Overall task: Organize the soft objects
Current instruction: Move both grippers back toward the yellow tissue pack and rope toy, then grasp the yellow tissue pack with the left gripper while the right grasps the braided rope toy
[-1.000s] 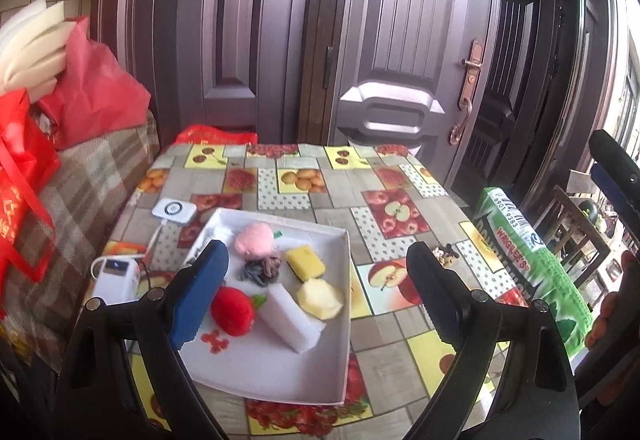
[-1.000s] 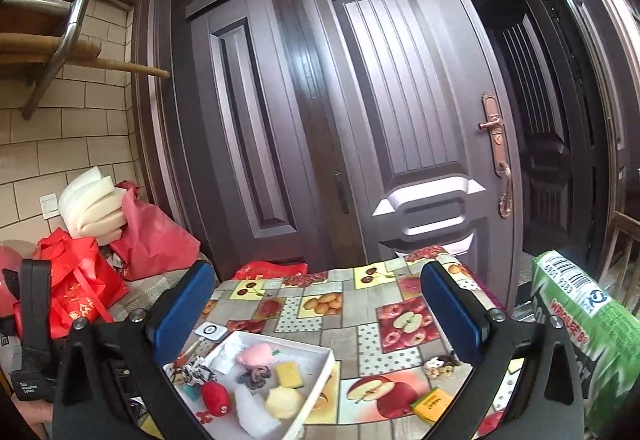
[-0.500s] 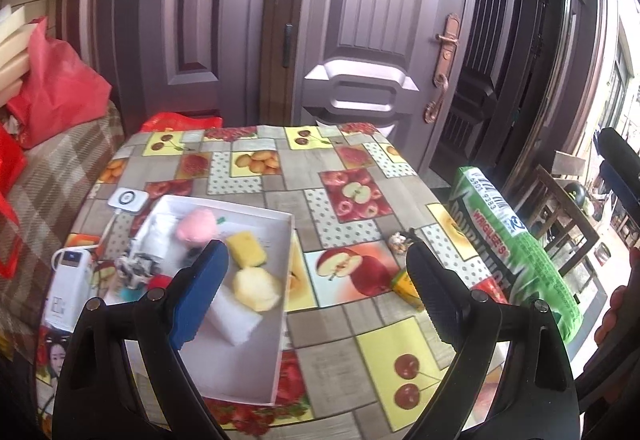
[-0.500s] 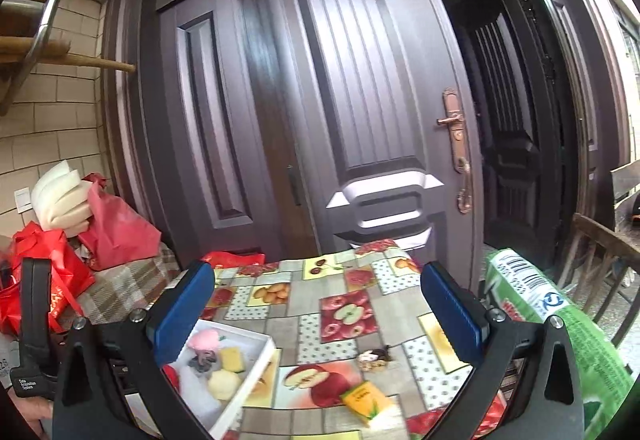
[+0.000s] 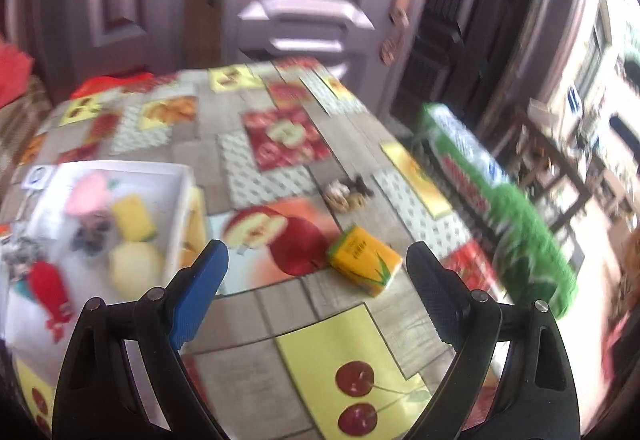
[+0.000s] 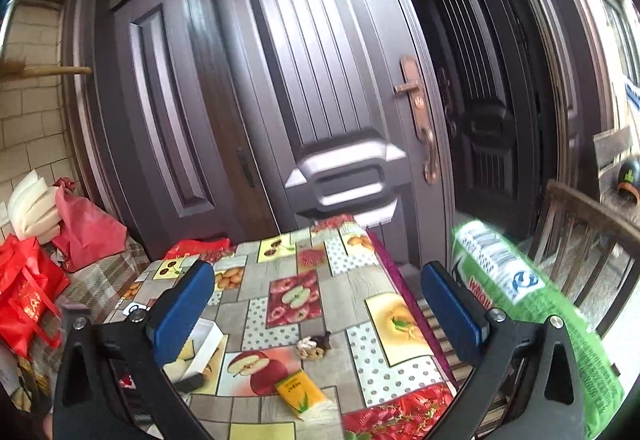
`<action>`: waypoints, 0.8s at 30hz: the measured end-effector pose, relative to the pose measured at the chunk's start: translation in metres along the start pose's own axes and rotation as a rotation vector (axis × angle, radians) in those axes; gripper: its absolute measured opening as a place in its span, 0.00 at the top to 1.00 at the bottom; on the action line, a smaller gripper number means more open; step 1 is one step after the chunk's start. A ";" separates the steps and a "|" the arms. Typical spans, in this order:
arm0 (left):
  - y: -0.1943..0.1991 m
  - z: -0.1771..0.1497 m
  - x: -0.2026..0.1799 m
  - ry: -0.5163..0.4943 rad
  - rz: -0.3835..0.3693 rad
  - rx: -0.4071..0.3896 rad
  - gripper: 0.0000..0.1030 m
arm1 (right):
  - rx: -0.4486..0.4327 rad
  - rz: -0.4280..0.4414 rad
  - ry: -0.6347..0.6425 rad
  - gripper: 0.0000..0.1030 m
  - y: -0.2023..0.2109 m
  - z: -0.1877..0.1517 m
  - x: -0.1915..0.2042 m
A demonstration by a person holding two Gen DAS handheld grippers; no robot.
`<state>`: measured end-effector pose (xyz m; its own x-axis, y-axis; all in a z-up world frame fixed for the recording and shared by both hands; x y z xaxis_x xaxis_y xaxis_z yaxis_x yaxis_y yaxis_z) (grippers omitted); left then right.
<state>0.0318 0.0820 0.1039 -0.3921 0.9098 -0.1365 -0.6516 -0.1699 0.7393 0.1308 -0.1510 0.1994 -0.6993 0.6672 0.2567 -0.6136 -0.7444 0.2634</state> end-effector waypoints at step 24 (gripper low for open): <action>-0.153 -0.018 -0.035 -0.142 -0.189 0.274 0.12 | 0.280 0.010 -0.127 0.00 -0.123 -0.036 -0.074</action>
<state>0.1341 0.0697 -0.0163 -0.1749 0.9622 -0.2088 -0.4981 0.0964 0.8617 0.2452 -0.1097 0.1140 -0.6421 0.6714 0.3702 -0.4701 -0.7262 0.5017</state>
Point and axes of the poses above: each gripper's, at about its wrist camera, not at the fingertips, and y roughly against the way its jaws point, x to its left, z to its top, the point moved 4 cm from there along -y, roughly the way its jaws point, and after that the axes turned 2 degrees about x, right-handed, at the moved point
